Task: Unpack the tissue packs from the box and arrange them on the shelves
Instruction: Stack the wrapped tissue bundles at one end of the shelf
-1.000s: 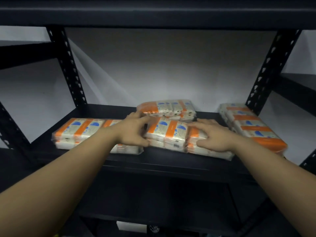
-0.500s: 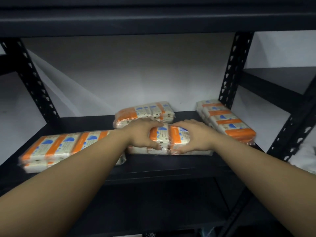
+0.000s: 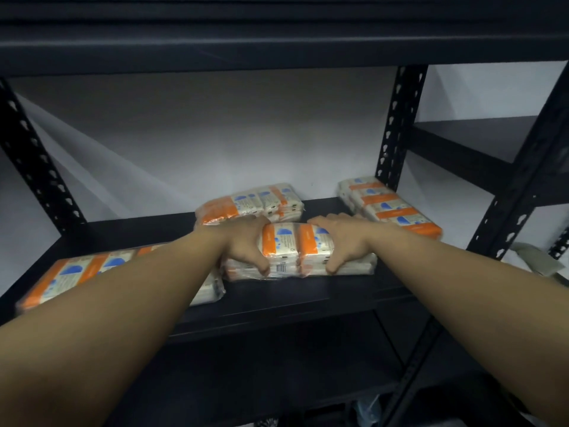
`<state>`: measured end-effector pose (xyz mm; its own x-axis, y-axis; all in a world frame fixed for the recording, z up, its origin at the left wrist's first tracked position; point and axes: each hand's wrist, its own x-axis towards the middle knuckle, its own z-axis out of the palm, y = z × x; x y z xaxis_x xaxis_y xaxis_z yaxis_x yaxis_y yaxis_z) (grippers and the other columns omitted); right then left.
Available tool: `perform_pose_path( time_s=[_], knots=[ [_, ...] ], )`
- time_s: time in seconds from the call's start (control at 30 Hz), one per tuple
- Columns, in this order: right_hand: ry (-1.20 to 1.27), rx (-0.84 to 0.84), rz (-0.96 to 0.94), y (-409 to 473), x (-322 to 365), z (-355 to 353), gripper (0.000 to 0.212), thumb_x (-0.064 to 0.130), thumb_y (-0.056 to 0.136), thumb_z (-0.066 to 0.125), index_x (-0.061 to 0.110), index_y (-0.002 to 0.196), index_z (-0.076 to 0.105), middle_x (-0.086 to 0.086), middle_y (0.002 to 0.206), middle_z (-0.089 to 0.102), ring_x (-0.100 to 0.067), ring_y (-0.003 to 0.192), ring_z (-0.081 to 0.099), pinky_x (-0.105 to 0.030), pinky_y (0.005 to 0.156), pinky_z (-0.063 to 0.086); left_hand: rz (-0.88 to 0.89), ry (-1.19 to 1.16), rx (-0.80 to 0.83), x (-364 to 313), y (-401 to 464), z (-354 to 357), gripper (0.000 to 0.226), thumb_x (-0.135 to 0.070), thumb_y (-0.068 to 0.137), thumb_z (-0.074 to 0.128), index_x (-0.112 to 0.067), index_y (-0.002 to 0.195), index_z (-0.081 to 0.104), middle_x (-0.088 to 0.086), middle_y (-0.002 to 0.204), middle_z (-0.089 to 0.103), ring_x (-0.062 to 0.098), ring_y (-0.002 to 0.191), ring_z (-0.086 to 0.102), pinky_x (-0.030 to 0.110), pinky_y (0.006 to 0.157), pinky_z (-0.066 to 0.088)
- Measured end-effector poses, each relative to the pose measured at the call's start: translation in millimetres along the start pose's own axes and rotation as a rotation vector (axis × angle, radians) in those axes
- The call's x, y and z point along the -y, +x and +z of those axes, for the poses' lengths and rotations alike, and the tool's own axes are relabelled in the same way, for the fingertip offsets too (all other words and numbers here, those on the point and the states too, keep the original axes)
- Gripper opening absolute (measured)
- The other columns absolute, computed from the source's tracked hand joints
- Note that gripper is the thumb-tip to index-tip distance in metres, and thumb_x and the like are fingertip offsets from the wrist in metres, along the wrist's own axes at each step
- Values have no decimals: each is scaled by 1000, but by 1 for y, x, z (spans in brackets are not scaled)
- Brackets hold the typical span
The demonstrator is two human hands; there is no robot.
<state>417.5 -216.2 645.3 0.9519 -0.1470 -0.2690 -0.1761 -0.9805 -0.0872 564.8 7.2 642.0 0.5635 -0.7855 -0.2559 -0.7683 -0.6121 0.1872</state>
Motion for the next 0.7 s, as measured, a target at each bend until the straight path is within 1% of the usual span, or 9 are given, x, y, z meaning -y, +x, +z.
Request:
perform_pose_path(
  time_s=[0.07,0.13,0.2,0.27,0.33,0.4,0.5,0.6,0.7],
  knots=[
    [24,-30,4,-3,-4,4,131,73,52,82,43,159,12,2,149,42,-26,135,39,-52,114,33,8,-15,-35,2,-2,3,119,-62,58,90,-32,156,30,0,144,51,24,125,53,43,108,46],
    [82,-107,16,-10,-6,11,137,84,50,80,43,161,9,1,160,33,-28,146,29,-54,120,28,-13,-17,-73,5,-7,5,132,-73,57,88,-35,163,19,4,161,38,30,142,42,47,117,37],
    [161,-242,34,-20,-6,21,135,93,52,72,42,162,12,-1,168,26,-28,153,22,-56,123,23,-86,-104,-132,6,-17,7,141,-85,50,83,-37,164,14,5,169,26,33,152,31,52,122,32],
    [238,-404,80,-28,-4,33,127,98,56,61,40,161,19,-2,169,25,-28,154,21,-58,122,23,-167,-230,-241,5,-26,11,147,-94,44,77,-32,163,16,8,168,26,34,152,31,55,120,35],
    [347,-554,158,-35,2,46,115,93,65,60,37,159,27,-4,167,28,-29,153,25,-59,120,30,-222,-316,-357,-3,-34,20,139,-92,53,74,-26,163,20,12,166,30,36,150,34,54,117,38],
    [460,-637,233,-39,6,59,106,86,71,65,33,157,33,-4,165,32,-30,150,31,-58,117,35,-253,-341,-420,-11,-37,27,126,-84,68,73,-22,164,20,15,163,34,37,146,41,52,115,42],
    [576,-654,278,-39,4,74,108,92,64,64,34,152,42,-3,156,43,-28,141,43,-54,112,43,-257,-290,-373,-15,-38,35,120,-84,73,69,-21,161,20,14,159,41,36,139,49,52,112,47],
    [660,-632,266,-41,1,80,99,88,65,68,37,148,48,0,148,51,-22,132,52,-51,108,48,-236,-257,-367,-3,-42,43,130,-99,61,58,-24,160,20,11,157,44,35,138,49,56,112,45],
    [690,-615,252,-47,-1,79,94,78,71,73,33,150,49,2,145,53,-20,128,55,-48,105,51,-212,-175,-358,15,-44,47,140,-109,56,39,-22,163,13,8,158,47,36,144,44,60,123,27]
  ],
)
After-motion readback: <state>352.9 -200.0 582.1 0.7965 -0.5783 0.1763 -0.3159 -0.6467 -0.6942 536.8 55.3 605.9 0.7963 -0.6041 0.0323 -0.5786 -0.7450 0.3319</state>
